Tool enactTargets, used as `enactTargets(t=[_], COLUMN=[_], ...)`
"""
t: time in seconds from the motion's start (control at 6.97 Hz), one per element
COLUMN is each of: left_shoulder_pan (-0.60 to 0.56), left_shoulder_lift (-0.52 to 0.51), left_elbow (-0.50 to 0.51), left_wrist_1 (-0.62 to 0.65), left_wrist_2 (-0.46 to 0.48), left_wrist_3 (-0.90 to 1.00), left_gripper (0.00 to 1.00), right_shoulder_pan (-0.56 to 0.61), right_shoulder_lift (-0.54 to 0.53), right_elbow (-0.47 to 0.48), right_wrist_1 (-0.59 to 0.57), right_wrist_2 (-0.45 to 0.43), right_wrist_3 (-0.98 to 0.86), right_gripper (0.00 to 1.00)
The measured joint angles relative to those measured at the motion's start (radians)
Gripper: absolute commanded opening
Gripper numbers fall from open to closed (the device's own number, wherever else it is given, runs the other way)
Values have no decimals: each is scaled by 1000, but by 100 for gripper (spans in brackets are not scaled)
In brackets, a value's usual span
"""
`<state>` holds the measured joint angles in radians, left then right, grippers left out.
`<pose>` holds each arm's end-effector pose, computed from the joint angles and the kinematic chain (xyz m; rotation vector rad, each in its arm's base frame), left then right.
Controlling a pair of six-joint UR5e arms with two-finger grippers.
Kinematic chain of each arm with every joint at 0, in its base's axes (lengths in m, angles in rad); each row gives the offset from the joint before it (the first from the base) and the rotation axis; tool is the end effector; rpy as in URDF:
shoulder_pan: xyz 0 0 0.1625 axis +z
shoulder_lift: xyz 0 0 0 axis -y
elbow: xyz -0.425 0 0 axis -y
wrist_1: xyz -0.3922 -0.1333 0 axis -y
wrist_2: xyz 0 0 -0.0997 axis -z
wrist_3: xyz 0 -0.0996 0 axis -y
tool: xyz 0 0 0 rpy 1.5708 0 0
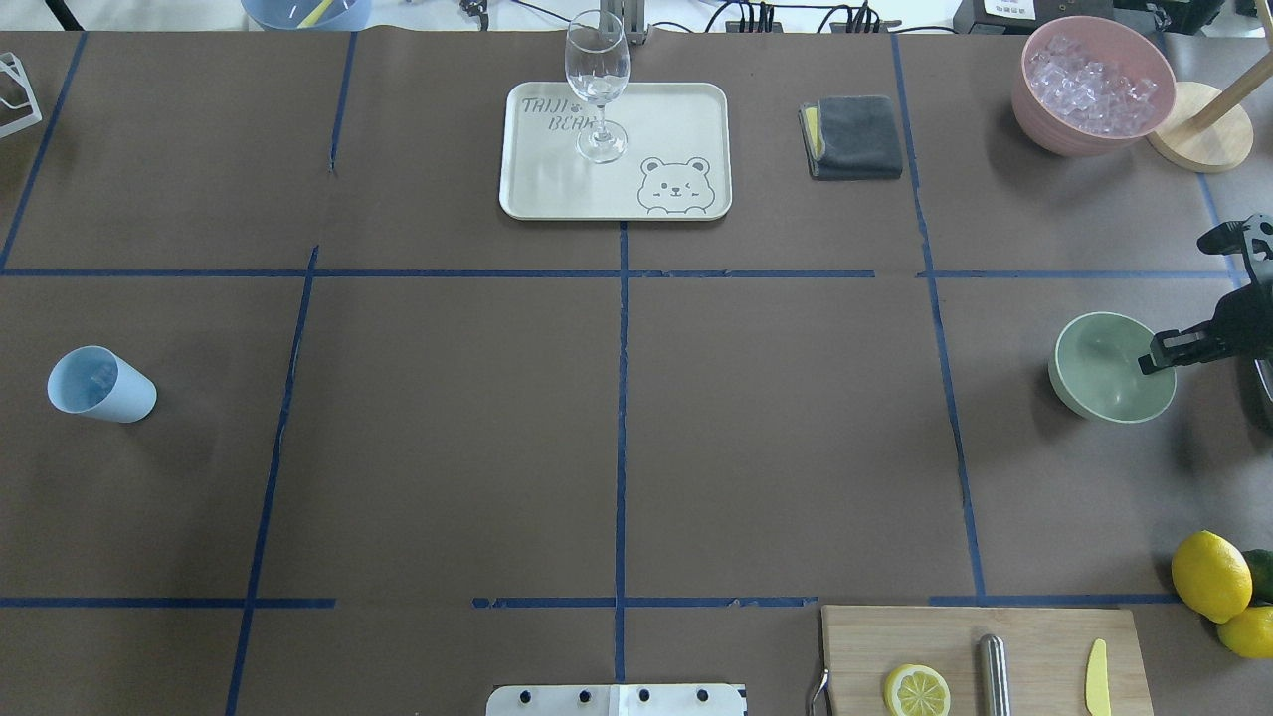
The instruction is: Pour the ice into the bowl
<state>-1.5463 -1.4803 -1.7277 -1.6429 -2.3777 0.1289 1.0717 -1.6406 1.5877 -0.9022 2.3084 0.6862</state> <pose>-0.0501 -0.4625 0.6142 0.1731 0.7990 0.2007 -0.1744 -0.4584 0.6098 0.0882 -0.9180 -0.0533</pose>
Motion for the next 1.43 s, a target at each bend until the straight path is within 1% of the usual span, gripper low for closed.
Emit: enactTargets(t=[0.14,0.29,0.43,0.57,0.72,0.86,1.0,1.15,1.43], left_shoulder_pan=[0,0,0,0,0,0,1,2,10], left_shoulder_lift=[1,2,3,3,3,2,1,0,-2], left_elbow=[-4,-9,-12,-14,-16,-20,-24,-25,-29], left_wrist_1=[1,3,3,1,-1,-4,-9,-19,-42], left_wrist_2=[0,0,0,0,-1,-1,-1,-1,0], left_wrist_3=[0,-1,-1,-1,-1,-1,-1,-2,-3], left_gripper=[100,100,100,100,100,100,100,100,100], right_shoulder_pan=[-31,-86,-147,-222,-314,-416,-501,-568,-658], right_shoulder_lift=[28,82,156,254,360,469,587,695,828], right_elbow=[52,96,118,123,120,111,78,18,-123], right_wrist_1=[-1,-1,-2,-7,-14,-44,-109,-164,-189], right_wrist_2=[-6,-21,-32,-58,-127,-244,-358,-448,-576], right_wrist_3=[142,301,451,618,790,933,1023,1081,1125], right_gripper=[0,0,0,0,0,0,0,0,0])
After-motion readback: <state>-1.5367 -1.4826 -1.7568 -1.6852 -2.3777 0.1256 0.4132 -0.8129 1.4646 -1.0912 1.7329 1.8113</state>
